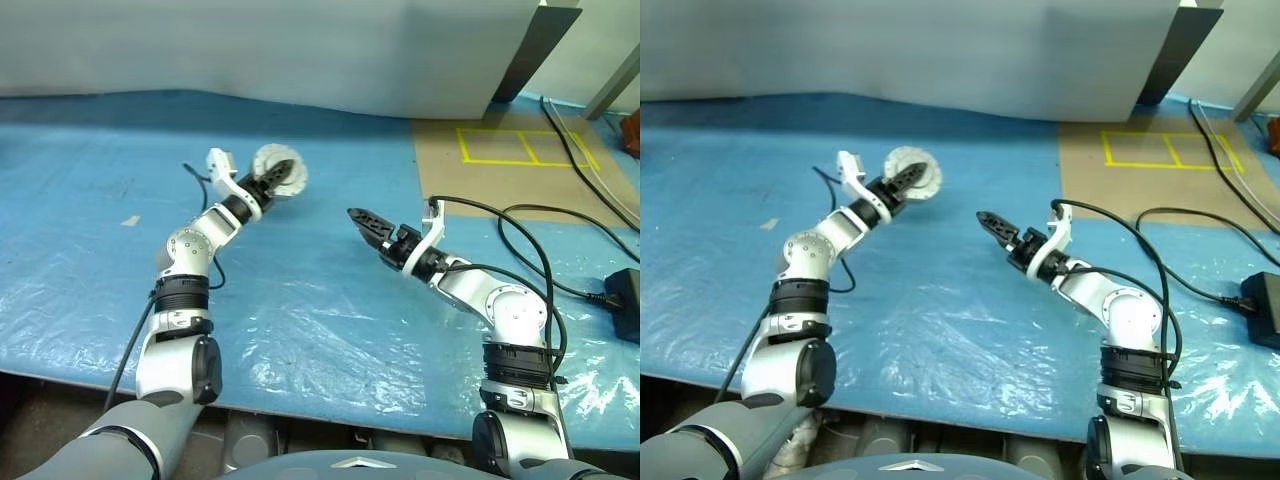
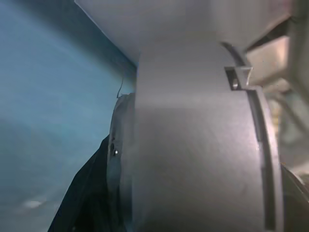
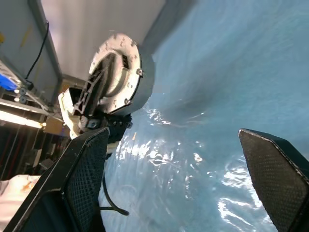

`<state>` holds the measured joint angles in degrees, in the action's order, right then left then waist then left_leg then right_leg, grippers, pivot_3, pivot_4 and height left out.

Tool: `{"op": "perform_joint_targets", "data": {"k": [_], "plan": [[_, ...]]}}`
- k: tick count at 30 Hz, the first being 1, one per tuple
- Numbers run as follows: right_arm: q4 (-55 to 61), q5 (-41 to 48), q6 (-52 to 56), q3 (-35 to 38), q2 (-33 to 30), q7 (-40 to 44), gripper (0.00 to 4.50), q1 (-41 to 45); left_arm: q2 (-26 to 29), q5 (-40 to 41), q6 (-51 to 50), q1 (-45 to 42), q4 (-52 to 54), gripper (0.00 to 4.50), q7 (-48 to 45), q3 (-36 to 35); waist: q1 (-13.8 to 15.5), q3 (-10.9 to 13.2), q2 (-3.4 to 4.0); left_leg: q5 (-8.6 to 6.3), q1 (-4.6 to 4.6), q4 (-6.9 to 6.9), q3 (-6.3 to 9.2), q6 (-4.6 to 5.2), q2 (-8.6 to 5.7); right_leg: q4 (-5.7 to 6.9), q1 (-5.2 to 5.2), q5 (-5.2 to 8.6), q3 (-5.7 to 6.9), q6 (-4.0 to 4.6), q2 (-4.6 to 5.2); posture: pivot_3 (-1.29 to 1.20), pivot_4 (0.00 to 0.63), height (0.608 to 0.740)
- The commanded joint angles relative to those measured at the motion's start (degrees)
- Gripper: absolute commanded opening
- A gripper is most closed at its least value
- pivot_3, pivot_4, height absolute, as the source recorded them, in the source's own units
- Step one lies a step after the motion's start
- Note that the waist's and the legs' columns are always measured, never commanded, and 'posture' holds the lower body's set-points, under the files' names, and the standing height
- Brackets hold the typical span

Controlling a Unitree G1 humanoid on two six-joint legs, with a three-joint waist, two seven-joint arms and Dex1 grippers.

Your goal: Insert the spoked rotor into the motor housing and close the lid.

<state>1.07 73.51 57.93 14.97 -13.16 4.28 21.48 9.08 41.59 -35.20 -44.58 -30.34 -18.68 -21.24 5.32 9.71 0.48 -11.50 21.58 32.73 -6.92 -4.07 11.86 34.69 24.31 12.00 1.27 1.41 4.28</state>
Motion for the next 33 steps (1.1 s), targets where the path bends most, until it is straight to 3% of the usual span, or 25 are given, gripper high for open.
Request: {"op": "perform_joint_targets", "data": {"k": [1,6,13,14,17,23,33], "plan": [[0.42,-1.23,-0.59,-0.10,0.12,1.70,4.50,0.68,3.50,-6.22,8.80,-2.63,-7.37,2.58,0.46,-0.11,0.11,0.00,0.00,0.00,0.00,0.00,0.01,0.00,0.00,-0.02,0.00,-0.01,0.01,-0.02,0.00,0.00,0.150,0.740],[-0.28,-3.15,-0.31,-0.80,0.74,3.35,4.50,0.81,5.50,-8.03,10.53,-3.53,-17.48,2.58,-4.08,-0.84,0.72,0.05,-0.18,0.00,0.05,0.02,0.18,0.00,-0.02,-0.03,0.00,-0.04,0.21,-0.05,0.05,0.00,0.150,0.740],[-1.02,-5.78,0.37,-1.39,0.87,4.98,4.50,1.22,5.85,-9.30,13.15,-2.66,-21.54,2.58,-4.59,-2.38,0.51,0.05,-0.18,0.00,-0.07,0.06,0.17,0.00,-0.06,0.05,-0.07,-0.03,0.15,-0.02,0.11,0.00,0.150,0.740],[-0.98,-6.09,0.65,-1.57,0.85,5.30,4.50,1.01,6.06,-9.16,13.34,-2.53,-21.74,3.30,-3.71,-2.99,0.43,0.05,-0.18,0.00,-0.08,0.06,0.15,0.00,-0.06,0.04,-0.11,-0.02,0.12,-0.01,0.11,0.00,0.150,0.740],[-0.67,-6.63,1.58,-2.14,0.65,6.49,4.50,0.48,7.02,-10.91,16.02,-2.79,-23.16,4.15,0.56,-3.72,0.31,0.05,-0.19,0.00,-0.08,0.10,0.14,0.00,-0.04,0.03,-0.14,-0.02,0.10,-0.01,0.11,0.00,0.150,0.740],[-1.01,-7.06,2.68,-2.07,0.79,8.01,4.50,0.59,11.46,-14.33,23.82,-2.19,-24.75,4.15,7.84,-5.01,-0.36,0.04,-0.19,0.00,-0.26,0.06,0.05,0.00,0.00,0.04,-0.22,-0.02,0.02,0.00,0.06,0.00,0.150,0.740],[-2.81,-10.15,2.72,-2.64,1.18,9.81,4.50,0.81,17.51,-18.12,27.51,-0.08,-27.43,4.15,11.10,-4.75,-0.71,0.04,-0.20,0.00,-0.41,0.01,0.02,0.00,-0.04,-0.03,-0.22,-0.01,0.02,0.00,0.09,0.00,0.150,0.740]]}}
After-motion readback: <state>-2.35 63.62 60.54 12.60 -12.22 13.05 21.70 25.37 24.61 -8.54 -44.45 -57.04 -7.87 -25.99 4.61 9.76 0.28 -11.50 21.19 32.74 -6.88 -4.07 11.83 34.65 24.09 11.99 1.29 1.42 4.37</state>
